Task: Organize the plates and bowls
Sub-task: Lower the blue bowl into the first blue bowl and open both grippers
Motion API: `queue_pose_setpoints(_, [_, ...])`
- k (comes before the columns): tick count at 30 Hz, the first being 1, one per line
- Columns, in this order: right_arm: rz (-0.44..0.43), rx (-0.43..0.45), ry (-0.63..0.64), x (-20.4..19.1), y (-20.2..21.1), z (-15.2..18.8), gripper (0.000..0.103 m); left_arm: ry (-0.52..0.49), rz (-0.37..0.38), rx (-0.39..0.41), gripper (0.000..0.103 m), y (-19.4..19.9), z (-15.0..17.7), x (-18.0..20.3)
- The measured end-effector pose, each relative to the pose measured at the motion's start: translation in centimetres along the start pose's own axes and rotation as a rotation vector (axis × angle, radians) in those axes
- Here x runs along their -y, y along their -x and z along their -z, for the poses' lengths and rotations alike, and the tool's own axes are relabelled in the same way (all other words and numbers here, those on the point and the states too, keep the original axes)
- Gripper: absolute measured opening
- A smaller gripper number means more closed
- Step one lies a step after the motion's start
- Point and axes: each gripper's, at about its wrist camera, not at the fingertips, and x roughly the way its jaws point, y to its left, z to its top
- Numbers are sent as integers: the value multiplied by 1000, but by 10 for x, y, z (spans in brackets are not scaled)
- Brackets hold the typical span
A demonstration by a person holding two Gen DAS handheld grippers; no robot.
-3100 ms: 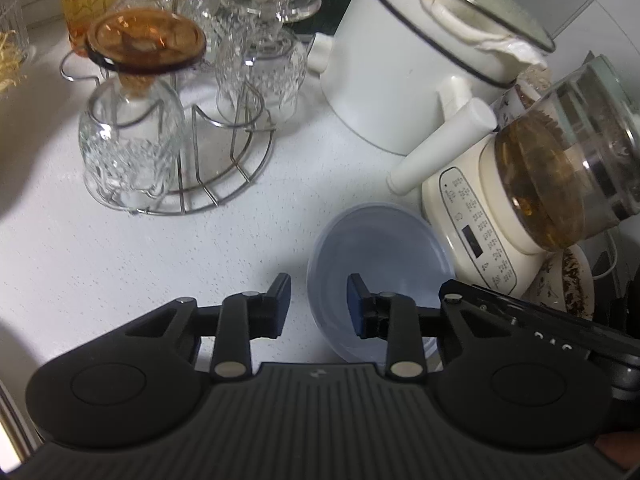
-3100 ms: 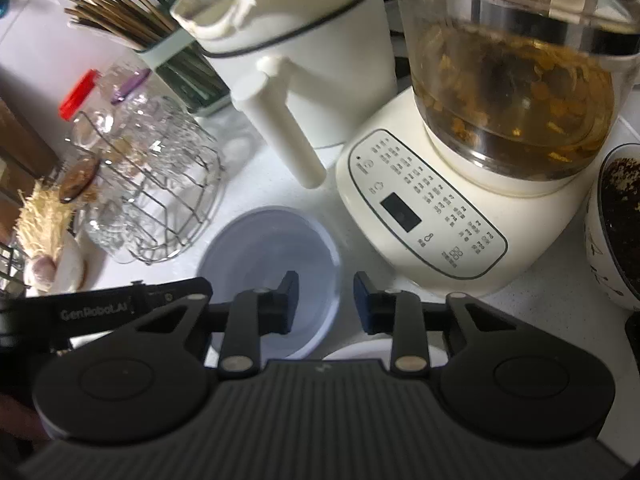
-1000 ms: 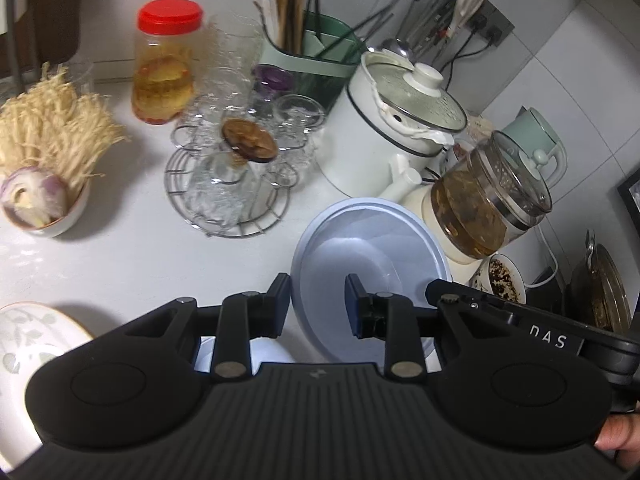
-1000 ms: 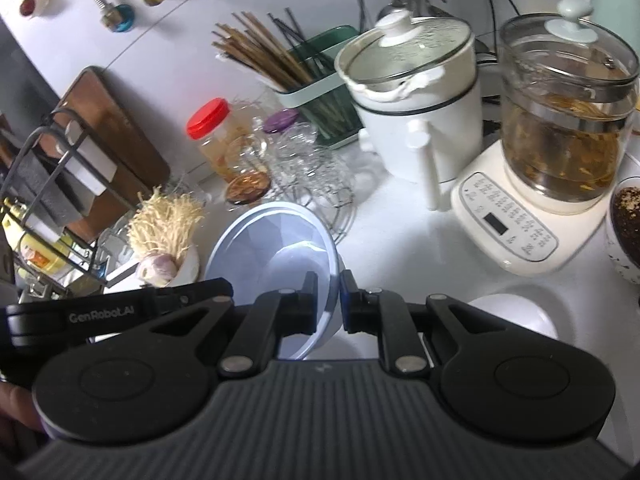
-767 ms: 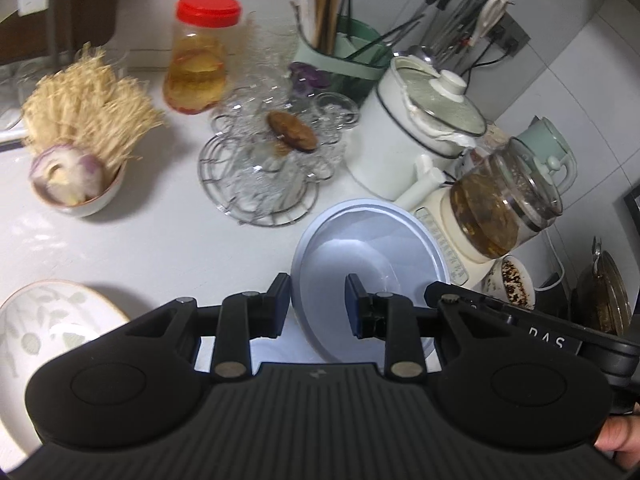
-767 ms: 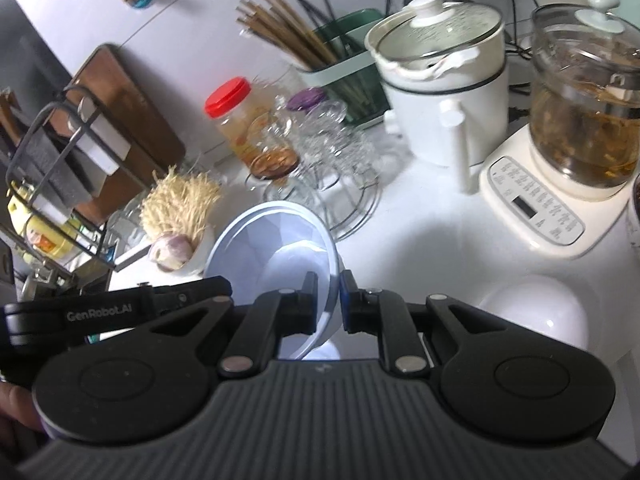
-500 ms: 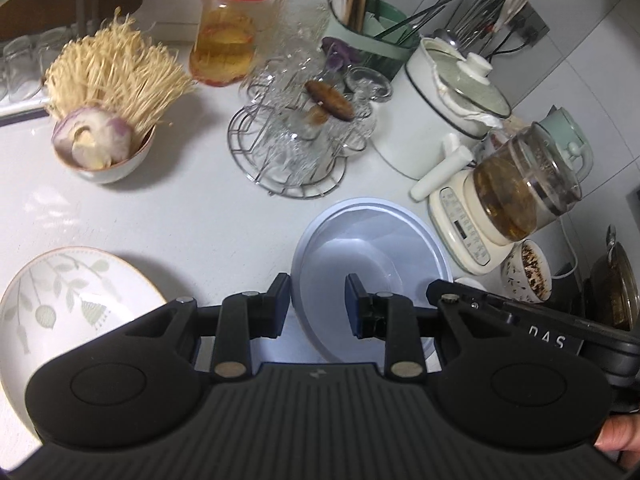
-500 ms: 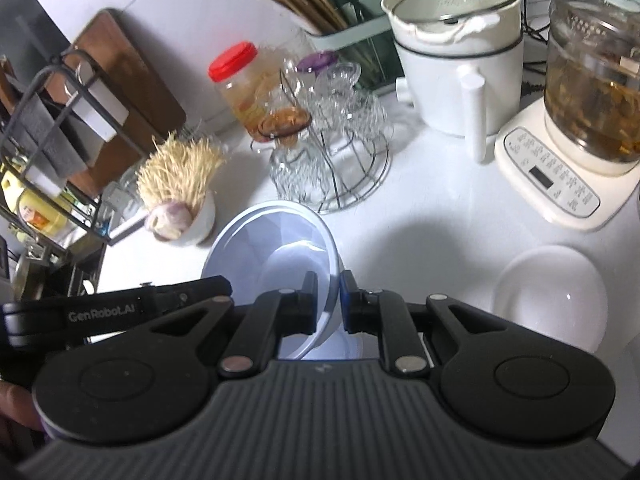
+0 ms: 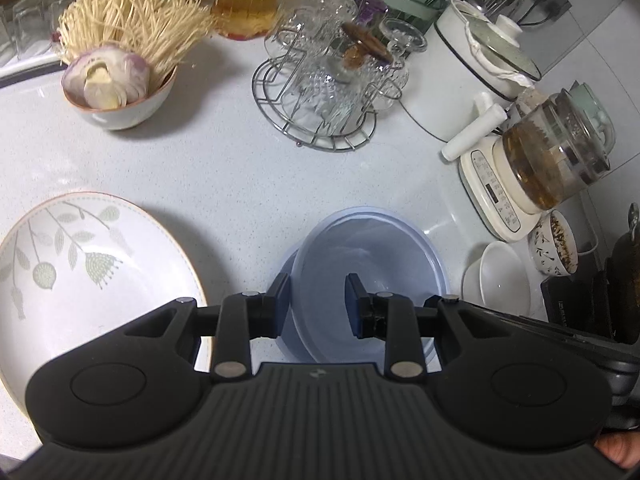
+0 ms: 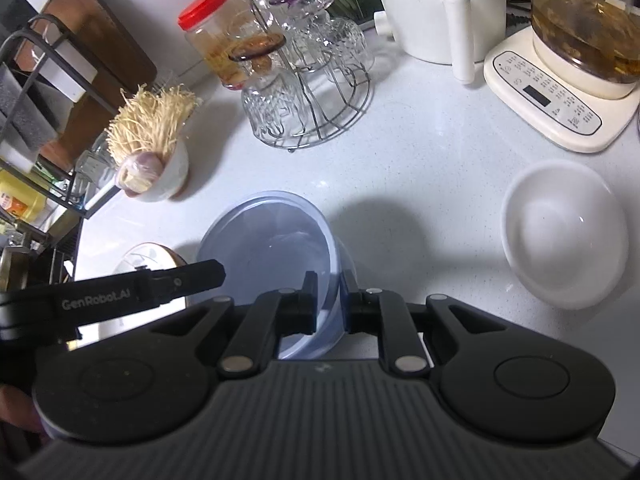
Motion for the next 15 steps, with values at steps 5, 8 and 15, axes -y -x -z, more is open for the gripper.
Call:
queue_pose_setpoints(5, [8, -2, -20, 3, -9, 0, 16, -14, -11, -29, 33, -11, 0, -2])
queue_pose_setpoints(8, [-3, -18, -38, 7, -14, -2, 16, 0, -11, -40, 33, -14, 3, -6])
queue_pose_setpoints(15, [-3, -60, -18, 7, -20, -8, 22, 29, -15, -46, 37, -12, 3, -11])
